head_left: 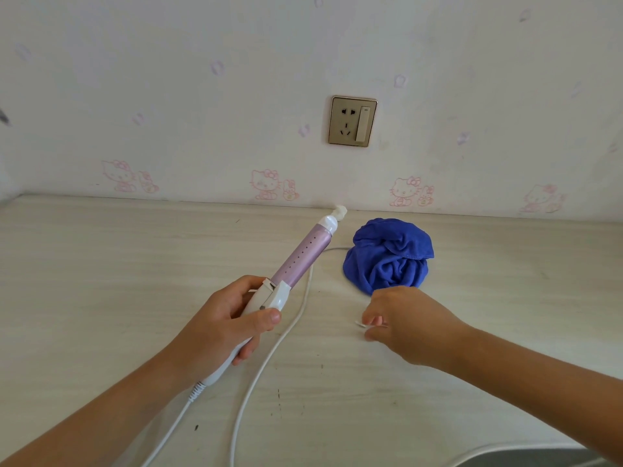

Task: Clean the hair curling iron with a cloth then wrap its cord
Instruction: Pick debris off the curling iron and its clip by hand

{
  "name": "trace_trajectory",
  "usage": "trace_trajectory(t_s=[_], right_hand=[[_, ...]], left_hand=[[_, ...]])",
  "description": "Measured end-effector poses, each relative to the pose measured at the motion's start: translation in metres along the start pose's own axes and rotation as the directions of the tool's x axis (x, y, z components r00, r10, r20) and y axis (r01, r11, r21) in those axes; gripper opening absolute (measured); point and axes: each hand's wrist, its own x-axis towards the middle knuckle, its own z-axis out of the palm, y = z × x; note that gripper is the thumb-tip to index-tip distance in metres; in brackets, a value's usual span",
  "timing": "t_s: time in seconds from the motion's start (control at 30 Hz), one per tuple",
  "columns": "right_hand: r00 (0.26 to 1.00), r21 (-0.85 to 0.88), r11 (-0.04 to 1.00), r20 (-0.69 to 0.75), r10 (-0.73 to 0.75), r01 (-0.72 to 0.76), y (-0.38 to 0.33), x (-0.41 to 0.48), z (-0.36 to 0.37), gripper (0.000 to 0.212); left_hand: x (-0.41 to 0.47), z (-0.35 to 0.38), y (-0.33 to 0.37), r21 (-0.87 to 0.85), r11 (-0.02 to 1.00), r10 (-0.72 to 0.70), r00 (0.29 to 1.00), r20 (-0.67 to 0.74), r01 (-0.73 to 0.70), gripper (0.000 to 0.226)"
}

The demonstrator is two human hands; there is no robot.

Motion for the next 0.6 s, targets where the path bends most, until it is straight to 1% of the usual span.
trace_trajectory(t_s=[0.1, 0.27, 0.37, 0.4, 0.47, 0.53, 0.6], right_hand=[[0.999, 0.002, 1.0, -0.052, -0.007, 0.007, -0.005, 0.004, 0.004, 0.017], [0.995, -0.08, 0.995, -0.079, -0.067, 0.061, -0.006, 0.004, 0.006, 0.025], [0.989, -0.058, 0.993, -0.101, -0.108, 0.103, -0.009, 0.004, 0.009, 0.02], [0.988, -0.016, 0.994, -0.11, -0.108, 0.107, -0.009, 0.004, 0.01, 0.017], [0.985, 0.158, 0.983, -0.157, -0.068, 0.093, -0.011, 0.007, 0.012, 0.011], [0.971, 0.383, 0.915, -0.235, -0.032, 0.123, -0.015, 0.012, 0.017, 0.01], [0.938, 0.543, 0.813, -0.347, -0.01, 0.21, -0.024, 0.018, 0.023, 0.011]], left_hand=[[0.0, 0.001, 0.001, -0.008, 1.0, 0.0, 1.0, 0.003, 0.0, 0.039], [-0.001, 0.003, 0.002, 0.003, 1.0, -0.003, 1.0, 0.011, 0.003, 0.04], [-0.001, 0.003, 0.002, -0.001, 1.0, -0.016, 1.0, 0.012, 0.016, 0.039], [-0.001, 0.003, 0.002, -0.003, 1.0, -0.019, 1.0, 0.01, 0.019, 0.039], [-0.002, 0.001, 0.003, -0.012, 1.0, -0.017, 1.0, 0.003, 0.017, 0.041], [-0.001, -0.001, 0.003, -0.04, 0.999, -0.016, 1.0, -0.002, 0.015, 0.04], [0.0, -0.003, 0.004, -0.108, 0.993, -0.047, 0.999, -0.004, 0.046, 0.038]])
